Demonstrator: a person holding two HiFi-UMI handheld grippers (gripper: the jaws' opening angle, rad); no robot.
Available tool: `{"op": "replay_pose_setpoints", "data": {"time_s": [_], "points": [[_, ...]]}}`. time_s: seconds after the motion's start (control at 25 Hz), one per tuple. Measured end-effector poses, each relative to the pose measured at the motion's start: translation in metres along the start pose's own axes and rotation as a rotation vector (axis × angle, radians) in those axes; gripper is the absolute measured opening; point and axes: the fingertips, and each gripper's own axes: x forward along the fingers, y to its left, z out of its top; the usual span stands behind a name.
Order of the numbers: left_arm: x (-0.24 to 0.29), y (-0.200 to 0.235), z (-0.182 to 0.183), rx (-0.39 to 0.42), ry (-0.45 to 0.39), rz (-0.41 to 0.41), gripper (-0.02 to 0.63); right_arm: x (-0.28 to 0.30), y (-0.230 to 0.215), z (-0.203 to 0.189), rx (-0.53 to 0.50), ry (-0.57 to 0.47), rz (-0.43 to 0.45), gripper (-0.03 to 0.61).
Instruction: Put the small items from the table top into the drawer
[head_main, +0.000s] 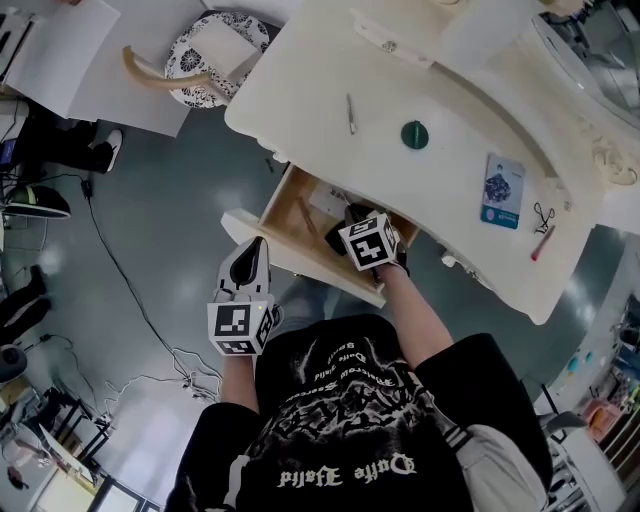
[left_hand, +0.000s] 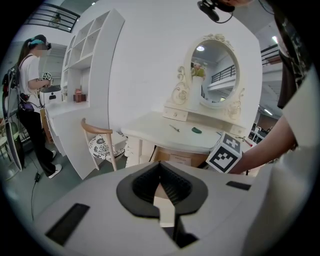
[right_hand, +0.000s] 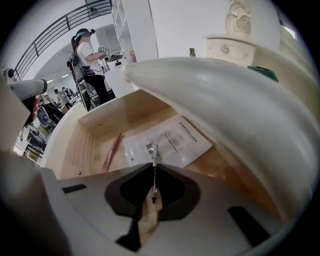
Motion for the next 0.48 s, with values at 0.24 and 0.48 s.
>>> {"op": "replay_pose_setpoints", "data": {"time_s": [0.24, 0.48], "points": [[0.003, -0.003, -0.003, 0.011, 0.017, -0.005, 0.015, 0.001, -0.009, -0.001, 0.019, 0.014, -0.022, 0.032], [0.007, -0.008, 0.0, 0.021, 0.021, -0.016, 0.015, 0.002, -0.015, -0.007, 0.035, 0.033, -0.031, 0.034]]}}
